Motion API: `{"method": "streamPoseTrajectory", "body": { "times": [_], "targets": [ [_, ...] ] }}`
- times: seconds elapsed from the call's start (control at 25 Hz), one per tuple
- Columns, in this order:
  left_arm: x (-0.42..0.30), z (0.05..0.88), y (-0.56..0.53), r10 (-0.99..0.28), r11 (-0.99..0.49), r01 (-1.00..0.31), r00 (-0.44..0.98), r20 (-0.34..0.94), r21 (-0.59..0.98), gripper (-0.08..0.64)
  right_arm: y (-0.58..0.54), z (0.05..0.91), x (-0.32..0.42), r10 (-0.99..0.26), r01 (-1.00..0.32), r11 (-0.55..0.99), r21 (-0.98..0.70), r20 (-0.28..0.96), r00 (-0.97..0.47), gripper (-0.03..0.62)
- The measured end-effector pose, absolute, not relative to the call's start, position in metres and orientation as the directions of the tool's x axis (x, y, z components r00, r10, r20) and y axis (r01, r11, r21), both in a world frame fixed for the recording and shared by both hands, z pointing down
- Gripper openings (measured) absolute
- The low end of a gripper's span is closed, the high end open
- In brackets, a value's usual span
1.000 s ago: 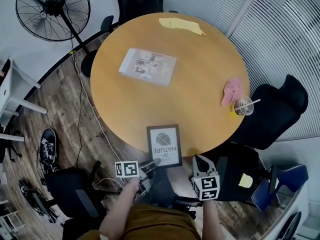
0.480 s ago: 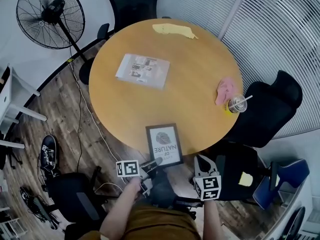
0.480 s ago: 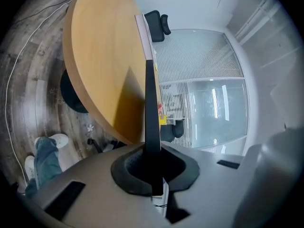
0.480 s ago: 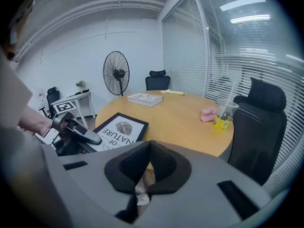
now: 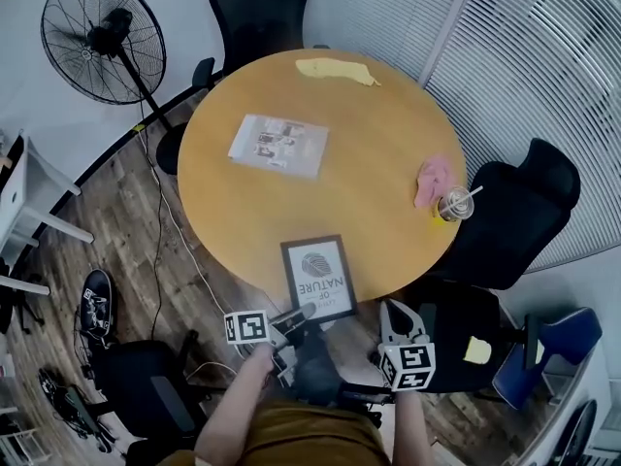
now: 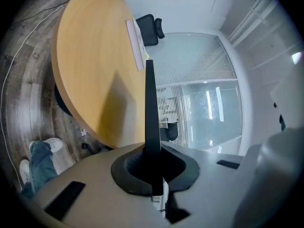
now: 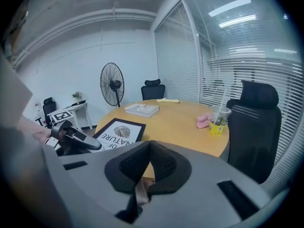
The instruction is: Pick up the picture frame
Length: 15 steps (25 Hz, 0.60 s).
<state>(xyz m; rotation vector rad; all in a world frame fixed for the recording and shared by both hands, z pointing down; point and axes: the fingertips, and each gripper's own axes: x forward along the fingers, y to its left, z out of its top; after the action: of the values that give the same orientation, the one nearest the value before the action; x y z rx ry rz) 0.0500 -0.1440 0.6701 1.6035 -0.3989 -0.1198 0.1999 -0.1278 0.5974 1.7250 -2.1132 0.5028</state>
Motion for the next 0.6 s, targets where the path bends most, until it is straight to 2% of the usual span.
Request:
{"method": "streamPoseTrajectory", "body": {
  "times": [0.6],
  "targets": [
    [0.031, 0.629, -0.148, -0.343, -0.152, -0.206, 0.928, 0.144, 0.967, 0.037, -0.124, 0.573, 0.177, -0.882, -0.979, 0.200, -0.038, 0.428, -0.197, 0.012]
  ]
}}
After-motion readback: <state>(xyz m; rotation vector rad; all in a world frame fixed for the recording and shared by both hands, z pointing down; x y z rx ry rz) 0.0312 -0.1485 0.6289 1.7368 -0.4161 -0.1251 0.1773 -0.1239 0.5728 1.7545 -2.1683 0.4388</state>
